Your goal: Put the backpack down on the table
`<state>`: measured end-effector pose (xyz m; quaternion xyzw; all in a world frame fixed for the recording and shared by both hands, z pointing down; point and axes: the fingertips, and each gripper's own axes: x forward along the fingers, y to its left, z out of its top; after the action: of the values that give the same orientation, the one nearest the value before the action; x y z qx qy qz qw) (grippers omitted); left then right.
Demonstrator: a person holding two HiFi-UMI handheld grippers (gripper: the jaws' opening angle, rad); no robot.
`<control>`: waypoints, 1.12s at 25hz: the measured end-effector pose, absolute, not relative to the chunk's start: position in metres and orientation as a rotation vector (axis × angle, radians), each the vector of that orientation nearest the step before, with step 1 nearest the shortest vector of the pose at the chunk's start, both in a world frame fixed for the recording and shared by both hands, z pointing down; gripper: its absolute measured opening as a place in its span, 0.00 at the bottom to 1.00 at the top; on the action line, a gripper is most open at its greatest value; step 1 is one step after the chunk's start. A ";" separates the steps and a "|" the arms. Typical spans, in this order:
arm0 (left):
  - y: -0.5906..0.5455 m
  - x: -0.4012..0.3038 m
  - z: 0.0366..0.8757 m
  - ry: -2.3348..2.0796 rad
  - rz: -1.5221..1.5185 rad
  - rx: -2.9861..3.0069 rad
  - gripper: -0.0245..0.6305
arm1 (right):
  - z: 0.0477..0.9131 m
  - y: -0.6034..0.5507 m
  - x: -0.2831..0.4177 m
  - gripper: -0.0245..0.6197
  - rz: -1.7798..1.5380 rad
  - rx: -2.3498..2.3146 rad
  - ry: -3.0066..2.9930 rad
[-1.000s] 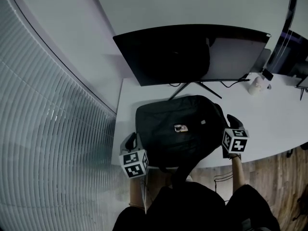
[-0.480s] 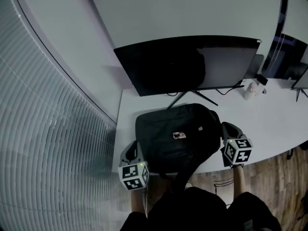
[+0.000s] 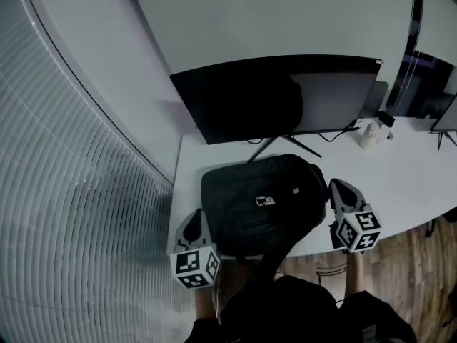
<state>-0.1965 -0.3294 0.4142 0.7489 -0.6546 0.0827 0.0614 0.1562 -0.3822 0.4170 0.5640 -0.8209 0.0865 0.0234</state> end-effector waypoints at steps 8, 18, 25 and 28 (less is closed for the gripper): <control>-0.322 -0.199 0.406 -2.013 0.223 2.283 0.06 | 0.410 -0.372 0.160 0.06 0.230 1.760 -2.557; -0.317 -0.195 0.409 -2.008 0.221 2.301 0.06 | 0.398 -0.366 0.160 0.06 0.166 1.739 -2.618; -0.315 -0.193 0.411 -1.996 0.243 2.300 0.06 | 0.395 -0.364 0.158 0.06 0.145 1.710 -2.632; -0.316 -0.194 0.413 -1.994 0.245 2.285 0.06 | 0.397 -0.364 0.159 0.06 0.145 1.710 -2.631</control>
<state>-0.1936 -0.3163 0.4133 0.7501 -0.6545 0.0804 0.0497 0.1586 -0.3635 0.3970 0.5444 -0.8376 0.0460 0.0003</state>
